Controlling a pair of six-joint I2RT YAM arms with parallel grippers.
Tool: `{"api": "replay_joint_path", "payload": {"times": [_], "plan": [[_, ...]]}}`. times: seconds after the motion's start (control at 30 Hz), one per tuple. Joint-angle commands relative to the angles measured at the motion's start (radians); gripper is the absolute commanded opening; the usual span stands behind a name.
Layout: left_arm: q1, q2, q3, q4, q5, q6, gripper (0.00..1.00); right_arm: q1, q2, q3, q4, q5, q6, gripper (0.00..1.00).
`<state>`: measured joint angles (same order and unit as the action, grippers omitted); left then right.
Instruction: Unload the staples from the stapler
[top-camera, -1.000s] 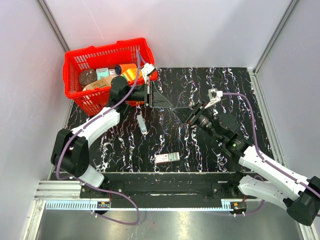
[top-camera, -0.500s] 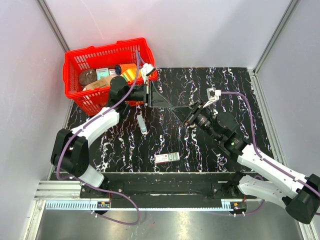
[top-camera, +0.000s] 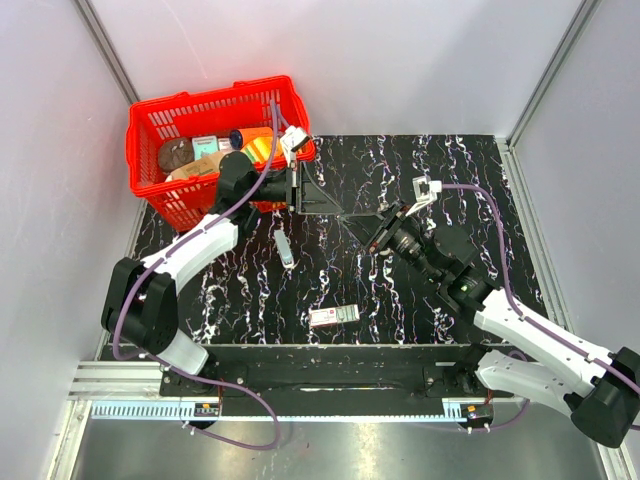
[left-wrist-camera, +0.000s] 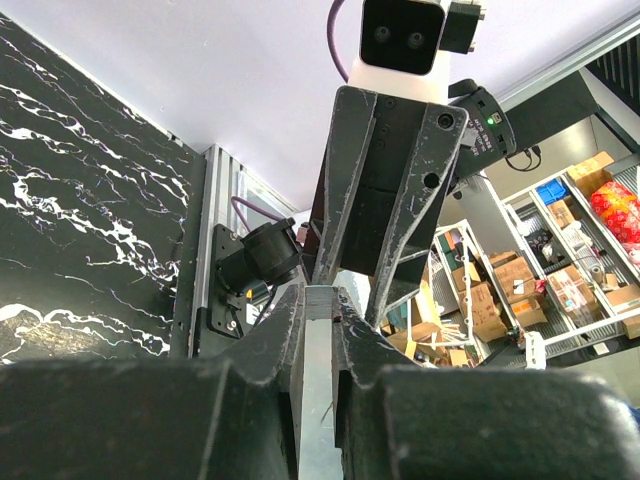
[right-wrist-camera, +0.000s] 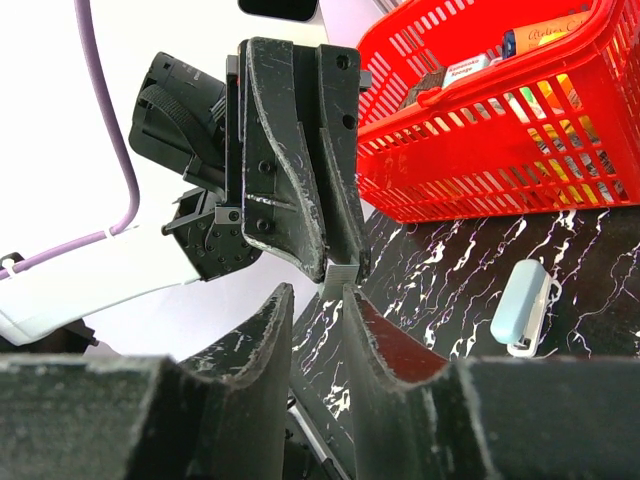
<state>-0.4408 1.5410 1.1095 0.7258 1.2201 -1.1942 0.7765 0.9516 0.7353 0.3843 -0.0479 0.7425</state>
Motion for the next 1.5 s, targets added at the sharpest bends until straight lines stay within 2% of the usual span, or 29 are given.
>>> {"api": "replay_joint_path", "payload": {"times": [0.0,0.33,0.57,0.67,0.83,0.93,1.03,1.17,1.23,1.3,1.37,1.47], "plan": [[0.005,-0.048,0.012,0.040,0.016,0.002,0.03,-0.003,0.006,0.021,0.062,-0.032,0.009,0.30],[0.007,-0.051,0.006,0.055,0.021,-0.010,0.04,-0.003,0.006,0.021,0.068,-0.030,0.017,0.16],[0.008,-0.053,0.004,0.052,0.021,-0.012,0.07,-0.003,-0.007,0.022,0.051,-0.023,0.009,0.11],[0.010,-0.058,0.003,0.046,0.022,-0.005,0.12,-0.005,-0.007,0.027,0.045,-0.021,0.006,0.10],[0.016,-0.070,0.003,0.005,0.016,0.021,0.35,-0.005,-0.016,0.026,0.028,-0.026,0.008,0.08],[0.019,-0.074,0.003,-0.003,0.019,0.025,0.37,-0.005,-0.022,0.024,0.011,-0.029,0.005,0.06],[0.024,-0.076,0.009,-0.040,0.018,0.047,0.51,-0.003,-0.028,0.026,-0.016,-0.041,0.006,0.06],[0.039,-0.064,0.013,-0.126,0.022,0.131,0.45,-0.003,-0.046,0.019,-0.103,-0.044,0.006,0.04],[0.043,-0.052,0.026,-0.252,0.032,0.262,0.40,-0.003,-0.057,0.015,-0.180,-0.037,-0.003,0.04],[0.047,-0.036,0.077,-0.557,0.018,0.538,0.37,-0.005,-0.077,-0.006,-0.248,-0.015,-0.005,0.03],[0.044,-0.019,0.156,-0.932,-0.065,0.932,0.38,-0.003,-0.117,-0.045,-0.289,0.026,-0.005,0.03],[0.010,0.027,0.208,-1.230,-0.259,1.294,0.38,-0.005,-0.178,-0.091,-0.367,0.100,-0.005,0.08]]}}
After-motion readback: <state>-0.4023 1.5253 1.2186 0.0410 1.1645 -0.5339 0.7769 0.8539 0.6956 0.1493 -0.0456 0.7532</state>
